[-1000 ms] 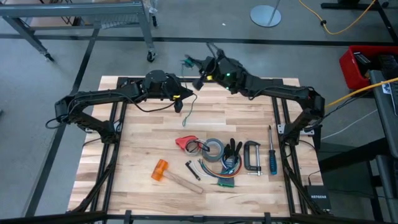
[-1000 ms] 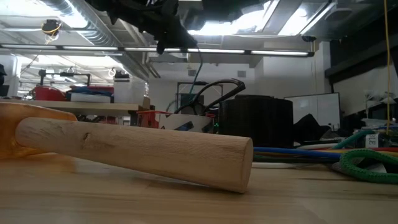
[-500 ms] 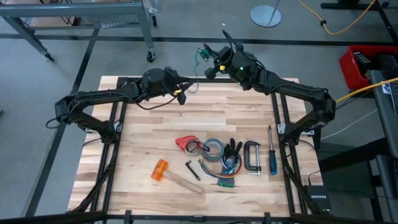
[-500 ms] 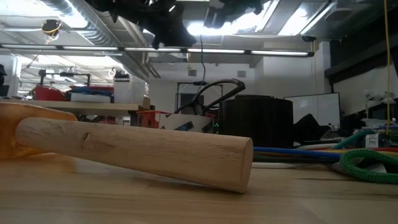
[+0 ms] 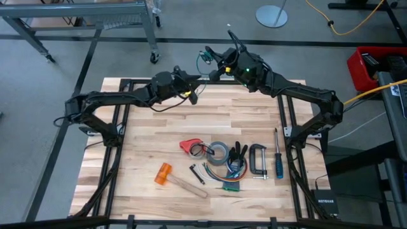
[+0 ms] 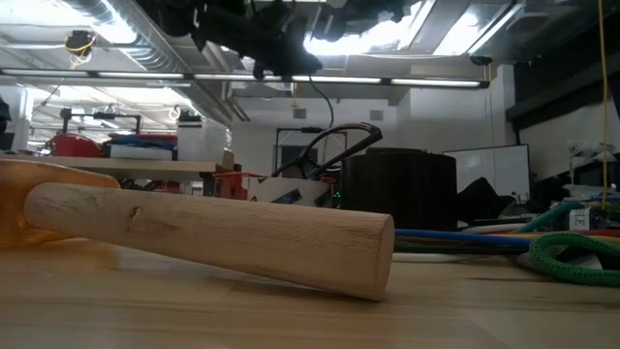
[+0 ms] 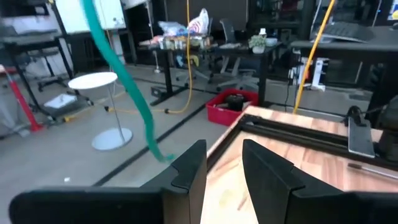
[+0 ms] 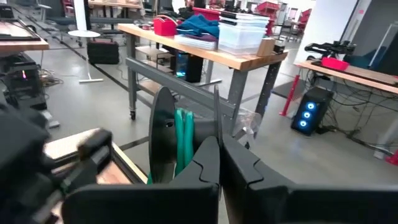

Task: Coil cords
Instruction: Coil the green cable wire on the black spool

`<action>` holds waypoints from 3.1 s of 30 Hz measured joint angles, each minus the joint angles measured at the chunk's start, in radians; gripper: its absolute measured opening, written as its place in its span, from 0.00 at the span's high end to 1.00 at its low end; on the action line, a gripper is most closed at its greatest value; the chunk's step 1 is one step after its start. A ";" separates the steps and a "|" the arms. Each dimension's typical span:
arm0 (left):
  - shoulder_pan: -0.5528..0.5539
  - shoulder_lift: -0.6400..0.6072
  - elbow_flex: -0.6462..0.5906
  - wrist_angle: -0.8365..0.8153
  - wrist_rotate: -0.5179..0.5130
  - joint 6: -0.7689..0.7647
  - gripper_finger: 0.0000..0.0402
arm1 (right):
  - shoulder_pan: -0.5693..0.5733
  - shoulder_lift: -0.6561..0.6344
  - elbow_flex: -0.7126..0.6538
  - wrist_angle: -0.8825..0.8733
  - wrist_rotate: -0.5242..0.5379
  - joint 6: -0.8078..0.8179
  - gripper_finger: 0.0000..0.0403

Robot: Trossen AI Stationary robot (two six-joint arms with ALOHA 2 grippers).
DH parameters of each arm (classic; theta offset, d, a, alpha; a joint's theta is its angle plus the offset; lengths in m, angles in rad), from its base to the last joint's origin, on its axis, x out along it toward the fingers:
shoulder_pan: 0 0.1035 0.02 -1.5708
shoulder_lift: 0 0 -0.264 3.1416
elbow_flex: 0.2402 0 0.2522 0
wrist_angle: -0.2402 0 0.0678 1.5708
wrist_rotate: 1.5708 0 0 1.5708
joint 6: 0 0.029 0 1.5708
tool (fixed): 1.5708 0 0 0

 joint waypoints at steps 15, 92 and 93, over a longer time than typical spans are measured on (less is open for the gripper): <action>-0.004 0.055 -0.001 0.020 -0.235 -0.037 0.76 | 0.000 0.000 0.000 0.022 -0.004 -0.031 1.00; 0.008 0.178 0.000 0.427 -0.151 -0.013 0.70 | 0.000 -0.095 0.000 -0.024 0.045 -0.081 1.00; 0.007 0.178 0.000 0.426 -0.151 -0.014 0.72 | 0.000 -0.095 0.000 -0.022 0.045 -0.081 1.00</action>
